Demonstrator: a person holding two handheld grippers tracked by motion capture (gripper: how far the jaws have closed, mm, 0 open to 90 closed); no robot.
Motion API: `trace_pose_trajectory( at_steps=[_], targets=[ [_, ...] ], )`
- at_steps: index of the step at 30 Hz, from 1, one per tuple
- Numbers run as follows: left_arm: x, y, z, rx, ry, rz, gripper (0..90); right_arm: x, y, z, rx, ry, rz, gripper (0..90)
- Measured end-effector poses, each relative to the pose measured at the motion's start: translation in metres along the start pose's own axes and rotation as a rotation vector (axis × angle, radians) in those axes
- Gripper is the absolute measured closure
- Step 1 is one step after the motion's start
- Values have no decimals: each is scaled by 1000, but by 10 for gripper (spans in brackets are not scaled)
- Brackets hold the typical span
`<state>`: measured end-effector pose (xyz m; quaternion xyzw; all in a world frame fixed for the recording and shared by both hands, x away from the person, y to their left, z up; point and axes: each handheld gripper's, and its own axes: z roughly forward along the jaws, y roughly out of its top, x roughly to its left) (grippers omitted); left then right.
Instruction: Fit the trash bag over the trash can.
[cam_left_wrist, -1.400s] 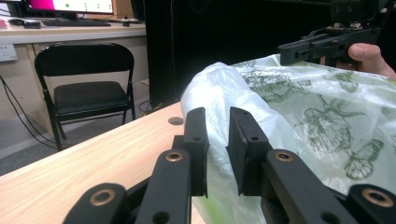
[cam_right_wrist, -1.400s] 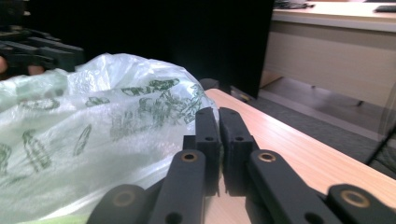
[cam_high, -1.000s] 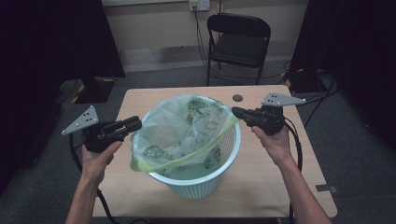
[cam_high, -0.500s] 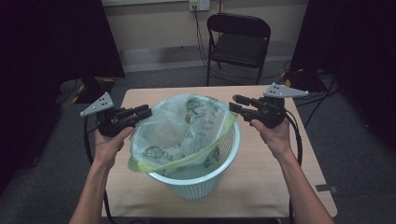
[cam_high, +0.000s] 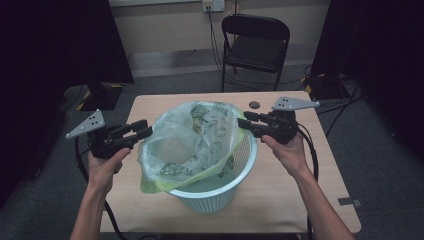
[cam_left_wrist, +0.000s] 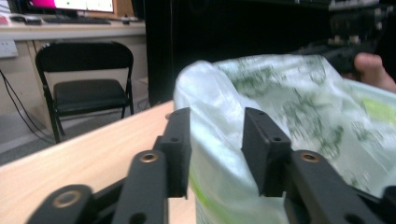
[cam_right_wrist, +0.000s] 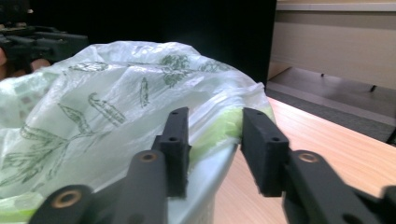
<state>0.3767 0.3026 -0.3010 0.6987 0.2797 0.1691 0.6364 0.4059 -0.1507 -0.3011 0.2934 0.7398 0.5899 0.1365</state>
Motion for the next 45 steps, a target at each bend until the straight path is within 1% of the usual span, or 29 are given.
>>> trace_pose_trajectory(
  at_steps=[2, 3, 4, 5, 6, 7, 9, 10, 11, 12, 15, 17, 18, 19, 22, 23, 26, 27, 31, 32, 34, 37, 38, 39, 40, 41, 43, 44, 45],
  targets=[
    [8, 6, 11, -25, 8, -20, 582, -4, 4, 4, 3, -4, -1, 717],
    [8, 6, 11, -25, 8, -20, 580, -4, 4, 4, 3, -4, -1, 717],
    [11, 8, 15, -25, 11, -19, 580, -7, 6, 5, 1, -3, -1, 734],
    [13, 9, 19, -33, 9, -24, 571, -11, 10, 11, 14, 16, -17, 740],
    [15, 10, 23, -34, 3, -30, 571, -11, 10, 11, 14, 16, -17, 740],
    [17, 10, 31, -18, -7, -33, 564, -14, 13, 18, 28, 27, -27, 744],
    [18, 10, 35, -8, -13, -30, 598, -16, 15, 26, 38, 39, -42, 735],
    [19, 8, 38, -2, -32, -32, 598, -16, 15, 26, 38, 39, -42, 735],
    [18, 7, 40, 15, -44, -26, 639, -17, 17, 28, 42, 40, -43, 725],
    [17, 5, 41, 28, -46, -15, 639, -17, 17, 28, 42, 40, -43, 725],
    [12, 0, 40, 50, -59, 0, 698, -15, 18, 26, 32, 37, -50, 769],
    [9, -2, 38, 49, -67, 3, 711, -13, 19, 22, 21, 16, -62, 799],
    [8, -3, 36, 44, -67, -3, 707, -12, 19, 19, 13, 12, -66, 863],
    [7, -3, 34, 45, -65, 1, 705, -12, 19, 17, 1, 20, -62, 884],
    [4, -4, 30, 43, -57, 8, 689, -7, 17, 4, -6, -9, -82, 900],
    [4, -4, 30, 43, -57, 8, 688, -7, 17, 4, -6, -9, -82, 900],
    [2, -4, 29, 43, -65, 15, 691, -8, 11, -9, -23, -25, -71, 900],
    [0, -4, 30, 44, -67, 20, 694, -9, 5, -15, -33, -38, -59, 900],
    [-3, -4, 31, 53, -64, 23, 683, -12, -5, -22, -55, -45, -35, 900],
    [-4, -4, 32, 58, -60, 25, 637, -15, -13, -22, -46, -58, -16, 900],
    [-4, -3, 32, 59, -40, 23, 613, -16, -15, -21, -40, -58, -13, 900],
    [0, -2, 32, 32, -34, 2, 584, -18, -24, -17, -22, -51, -5, 900],
    [3, -1, 33, 27, -36, -7, 583, -18, -30, -14, 0, -50, -5, 900],
    [3, -1, 33, 27, -36, -7, 589, -18, -30, -14, 0, -50, -5, 900],
    [5, -1, 36, 35, -51, -7, 605, -20, -37, -10, 13, -40, 4, 900],
    [5, -1, 36, 35, -51, -7, 635, -20, -37, -10, 13, -40, 4, 900],
    [4, -2, 39, 46, -65, -4, 638, -22, -41, -8, 2, -23, 16, 900],
    [3, -2, 40, 50, -75, 2, 693, -23, -43, -8, -5, -14, 27, 900],
    [2, -3, 40, 50, -64, 11, 693, -23, -43, -8, -5, -14, 27, 900]
  ],
)
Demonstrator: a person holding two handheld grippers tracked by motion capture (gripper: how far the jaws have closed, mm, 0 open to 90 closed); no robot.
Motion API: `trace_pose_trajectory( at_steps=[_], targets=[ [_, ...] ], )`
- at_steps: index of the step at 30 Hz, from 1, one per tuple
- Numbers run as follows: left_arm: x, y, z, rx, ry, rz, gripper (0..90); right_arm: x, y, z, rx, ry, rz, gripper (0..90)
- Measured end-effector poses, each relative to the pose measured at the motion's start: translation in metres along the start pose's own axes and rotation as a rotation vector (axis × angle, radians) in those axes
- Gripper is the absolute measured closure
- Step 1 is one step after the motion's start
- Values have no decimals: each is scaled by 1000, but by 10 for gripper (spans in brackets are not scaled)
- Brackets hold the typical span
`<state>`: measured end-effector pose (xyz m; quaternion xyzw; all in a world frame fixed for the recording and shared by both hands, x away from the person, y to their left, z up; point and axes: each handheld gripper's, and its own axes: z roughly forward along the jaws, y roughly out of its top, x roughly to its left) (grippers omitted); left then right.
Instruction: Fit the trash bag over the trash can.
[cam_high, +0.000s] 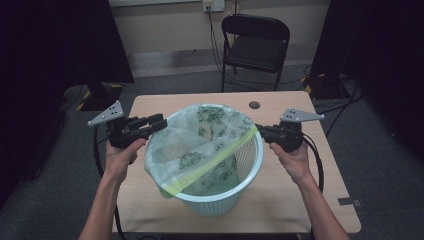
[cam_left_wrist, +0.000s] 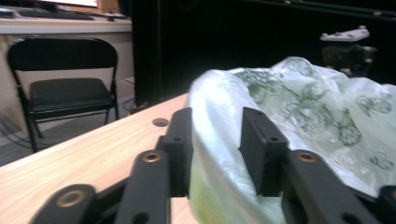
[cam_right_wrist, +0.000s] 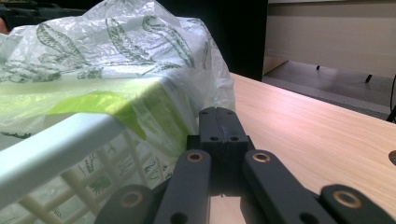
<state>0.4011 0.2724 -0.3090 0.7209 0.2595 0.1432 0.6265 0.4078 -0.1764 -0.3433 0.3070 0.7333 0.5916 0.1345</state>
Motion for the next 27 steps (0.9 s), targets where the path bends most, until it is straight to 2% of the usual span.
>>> trace_pose_trajectory(
  at_steps=[1, 2, 4, 5, 6, 8, 11, 15, 17, 18, 20, 22, 24, 26, 27],
  targets=[
    [-1, 0, -2, -8, 8, -1, 739, -1, 1, 0, 4, -7, -8, 896],
    [-1, -1, -4, -17, 10, -2, 739, -1, 1, 0, 4, -7, -8, 896],
    [-1, -2, -10, -29, 3, -10, 785, -2, 3, -1, 2, -34, -11, 802],
    [-4, -3, -16, -35, 8, 2, 827, -4, 6, -1, -6, -54, -1, 779],
    [-4, -3, -16, -35, 8, 2, 836, -4, 6, -1, -6, -54, -1, 779],
    [-8, -5, -22, -34, 16, 12, 864, -7, 12, -2, -24, -80, 2, 688],
    [-12, -7, -30, -34, 18, 20, 899, -8, 18, -3, -34, -104, 2, 654],
    [-19, -9, -39, -32, -7, 27, 900, -8, 32, -5, -44, -131, -11, 601],
    [-23, -8, -42, -22, -4, 28, 896, -3, 44, -7, -58, -131, -28, 578],
    [-23, -7, -42, -19, -2, 31, 896, -3, 44, -7, -58, -131, -28, 578],
    [-20, -2, -40, -39, 46, 33, 769, 2, 52, -6, -70, -123, -28, 573],
    [-13, 6, -33, -63, 49, 13, 752, 7, 57, -5, -80, -107, -32, 563],
    [-6, 12, -17, -34, 39, 6, 702, 13, 59, -2, -77, -86, -35, 557],
    [-2, 14, 0, 8, 41, 4, 710, 19, 57, 1, -54, -74, -41, 548],
    [0, 13, 6, 33, 39, 9, 808, 21, 55, 2, -41, -64, -44, 541]
  ],
)
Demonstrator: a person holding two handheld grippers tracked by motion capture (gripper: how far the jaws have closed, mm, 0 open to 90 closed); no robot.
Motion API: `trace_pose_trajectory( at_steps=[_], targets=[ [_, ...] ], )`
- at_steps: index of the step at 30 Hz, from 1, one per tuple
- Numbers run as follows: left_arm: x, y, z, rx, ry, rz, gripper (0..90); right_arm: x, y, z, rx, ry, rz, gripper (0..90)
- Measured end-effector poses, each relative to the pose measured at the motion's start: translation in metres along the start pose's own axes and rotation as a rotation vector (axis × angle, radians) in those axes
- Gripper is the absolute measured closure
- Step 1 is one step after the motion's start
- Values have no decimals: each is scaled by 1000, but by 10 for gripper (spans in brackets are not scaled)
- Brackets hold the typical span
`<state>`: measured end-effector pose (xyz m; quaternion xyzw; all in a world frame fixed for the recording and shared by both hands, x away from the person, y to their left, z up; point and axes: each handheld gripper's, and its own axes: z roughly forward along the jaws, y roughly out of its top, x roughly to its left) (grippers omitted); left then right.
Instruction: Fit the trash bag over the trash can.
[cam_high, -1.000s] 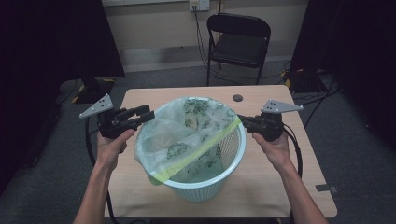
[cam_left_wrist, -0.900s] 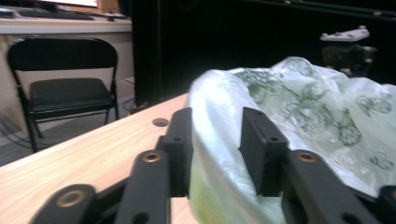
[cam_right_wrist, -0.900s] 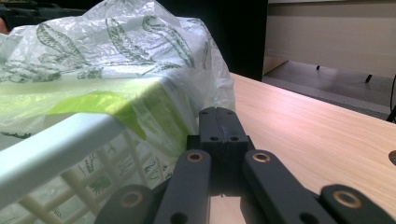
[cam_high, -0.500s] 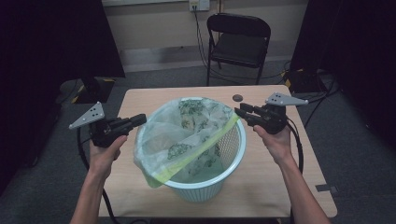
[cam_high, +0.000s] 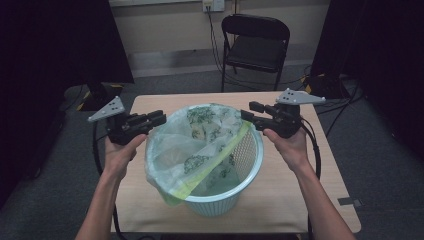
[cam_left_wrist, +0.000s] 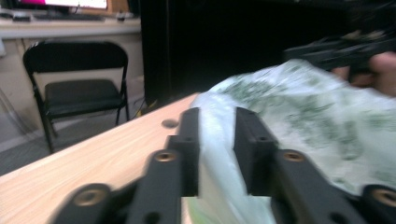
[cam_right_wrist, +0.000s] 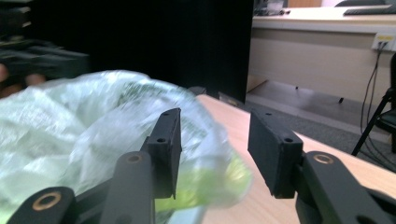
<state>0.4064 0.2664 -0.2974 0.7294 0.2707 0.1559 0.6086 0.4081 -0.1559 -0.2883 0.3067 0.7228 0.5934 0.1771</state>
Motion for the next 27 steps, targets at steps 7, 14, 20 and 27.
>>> trace_pose_trajectory(
  at_steps=[7, 14, 20, 27],
  targets=[
    [-12, -7, -16, -6, 2, 32, 900, -1, -6, -5, 25, -4, 10, 518],
    [-20, -13, -37, -24, -17, 27, 870, -6, -5, 3, 40, 20, 20, 495],
    [0, -10, -23, -62, 5, -37, 788, -9, 2, 17, 56, 40, 27, 508],
    [-2, -11, -15, -38, 1, -21, 826, -14, 9, 21, 55, 60, 24, 494]
  ],
)
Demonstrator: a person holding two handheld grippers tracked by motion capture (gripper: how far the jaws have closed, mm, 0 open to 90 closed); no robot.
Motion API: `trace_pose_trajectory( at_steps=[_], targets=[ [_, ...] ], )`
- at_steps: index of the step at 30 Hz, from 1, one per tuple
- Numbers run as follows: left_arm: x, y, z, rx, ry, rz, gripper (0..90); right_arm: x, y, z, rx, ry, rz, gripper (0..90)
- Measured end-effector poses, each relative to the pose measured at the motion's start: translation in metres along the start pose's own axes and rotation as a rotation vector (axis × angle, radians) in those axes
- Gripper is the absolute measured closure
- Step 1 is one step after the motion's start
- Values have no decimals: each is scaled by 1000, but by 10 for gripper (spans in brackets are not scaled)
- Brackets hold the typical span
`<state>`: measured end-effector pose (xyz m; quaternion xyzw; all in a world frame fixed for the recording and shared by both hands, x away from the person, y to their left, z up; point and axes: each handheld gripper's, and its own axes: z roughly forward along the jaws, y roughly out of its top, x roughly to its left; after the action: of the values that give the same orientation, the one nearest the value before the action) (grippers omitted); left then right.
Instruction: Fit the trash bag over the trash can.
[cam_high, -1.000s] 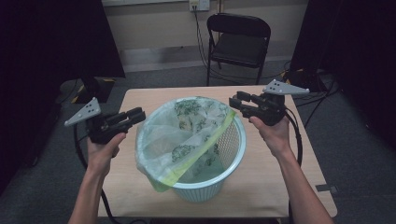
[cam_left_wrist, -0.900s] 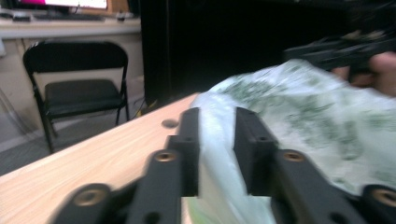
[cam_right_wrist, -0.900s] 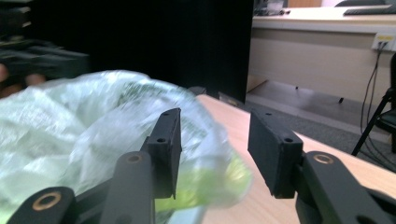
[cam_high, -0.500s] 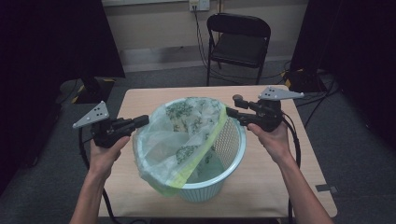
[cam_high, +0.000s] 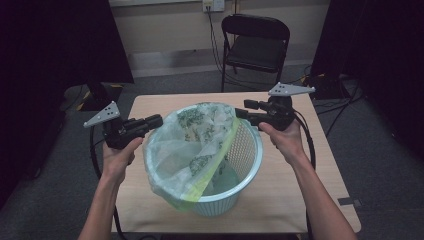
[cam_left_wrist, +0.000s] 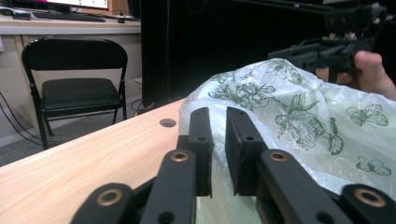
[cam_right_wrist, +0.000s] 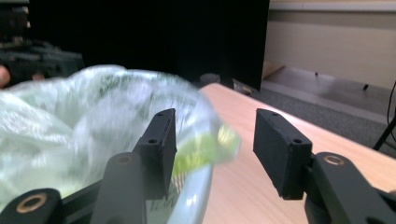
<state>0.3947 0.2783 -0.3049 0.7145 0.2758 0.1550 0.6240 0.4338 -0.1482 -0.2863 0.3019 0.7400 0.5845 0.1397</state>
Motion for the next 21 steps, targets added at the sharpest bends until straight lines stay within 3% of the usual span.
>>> trace_pose_trajectory(
  at_steps=[3, 4, 6, 8, 10, 15, 19, 20, 21],
  targets=[
    [-3, 0, -3, 4, 6, 14, 826, 0, 5, 2, -15, 26, 3, 493],
    [-3, 0, -5, 7, 7, 14, 826, 2, 5, 8, 26, 34, -11, 491],
    [-3, -1, -6, 0, 6, 12, 826, 2, 5, 10, 32, 50, 0, 495],
    [-3, -2, -8, 0, 6, 10, 827, 1, 6, 11, 35, 68, 5, 559],
    [-3, -2, -9, -3, 4, 13, 827, 2, 7, 10, 56, 38, -6, 560],
    [-3, -2, -9, -3, 11, 17, 825, -3, 9, 11, 97, 23, -11, 565],
    [-2, -1, -8, 0, 10, 16, 826, -3, 7, 14, 116, 43, -16, 681],
    [-3, -2, -7, -1, 12, 16, 829, -1, 6, 13, 104, 46, -21, 763],
    [-3, -2, -7, -1, 12, 16, 833, -1, 6, 13, 104, 46, -21, 763]
  ],
)
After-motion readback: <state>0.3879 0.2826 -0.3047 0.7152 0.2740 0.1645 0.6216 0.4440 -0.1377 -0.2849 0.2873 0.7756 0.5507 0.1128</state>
